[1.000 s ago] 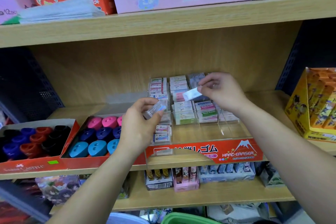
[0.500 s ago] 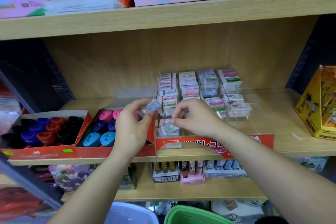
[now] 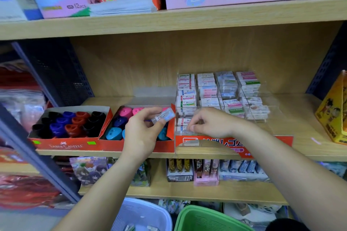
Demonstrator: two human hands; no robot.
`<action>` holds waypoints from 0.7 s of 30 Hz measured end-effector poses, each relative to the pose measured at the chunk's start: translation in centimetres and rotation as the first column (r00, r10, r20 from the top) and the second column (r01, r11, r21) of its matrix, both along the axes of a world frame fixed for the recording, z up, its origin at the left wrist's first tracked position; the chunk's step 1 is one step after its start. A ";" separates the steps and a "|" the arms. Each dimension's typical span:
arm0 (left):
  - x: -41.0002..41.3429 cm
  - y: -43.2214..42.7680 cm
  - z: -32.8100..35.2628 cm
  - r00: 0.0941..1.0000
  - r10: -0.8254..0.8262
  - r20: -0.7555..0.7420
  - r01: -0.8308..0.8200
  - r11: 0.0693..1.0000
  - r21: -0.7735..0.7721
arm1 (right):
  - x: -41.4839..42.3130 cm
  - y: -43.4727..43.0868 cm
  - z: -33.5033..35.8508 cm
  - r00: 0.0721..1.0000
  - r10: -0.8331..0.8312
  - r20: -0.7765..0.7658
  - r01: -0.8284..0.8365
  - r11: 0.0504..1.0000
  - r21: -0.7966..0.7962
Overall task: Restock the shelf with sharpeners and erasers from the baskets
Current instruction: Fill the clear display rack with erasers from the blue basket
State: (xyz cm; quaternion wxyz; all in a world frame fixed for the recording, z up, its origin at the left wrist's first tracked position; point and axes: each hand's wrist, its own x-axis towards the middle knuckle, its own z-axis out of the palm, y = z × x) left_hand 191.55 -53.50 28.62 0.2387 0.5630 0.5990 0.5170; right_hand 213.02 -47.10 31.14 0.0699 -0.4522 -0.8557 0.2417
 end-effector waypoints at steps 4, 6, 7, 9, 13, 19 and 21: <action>0.1 -0.7 0.3 0.997 -0.016 0.071 0.017 1.000 -0.019 | 0.1 -1.0 0.3 0.990 -0.085 -0.112 0.093 0.993 0.066; 0.3 -1.0 0.5 0.993 -0.042 0.111 0.045 0.999 -0.027 | -0.1 -1.6 0.6 0.941 -0.140 -0.307 0.191 0.972 0.141; 0.5 -1.2 0.5 0.990 -0.058 0.131 0.062 0.998 -0.024 | -0.4 -1.8 0.6 0.894 -0.143 -0.424 0.214 0.969 0.126; 0.7 -1.5 0.7 0.982 -0.091 0.164 0.094 0.996 -0.009 | -0.9 -2.3 0.9 0.811 -0.130 -0.570 0.170 0.985 0.017; 0.7 -2.1 1.0 0.976 -0.160 0.151 0.160 0.987 0.010 | -1.3 -2.7 1.0 0.778 -0.084 -0.622 0.072 0.996 -0.043; 0.5 -2.3 1.0 0.987 -0.154 -0.049 0.153 0.988 -0.019 | 0.1 -1.6 1.0 0.776 -0.186 -0.603 0.206 0.978 -0.037; 0.4 -2.2 0.8 0.967 -0.106 -0.230 0.100 0.994 -0.037 | 0.7 -1.1 0.5 0.820 -0.227 -0.526 0.297 0.953 0.052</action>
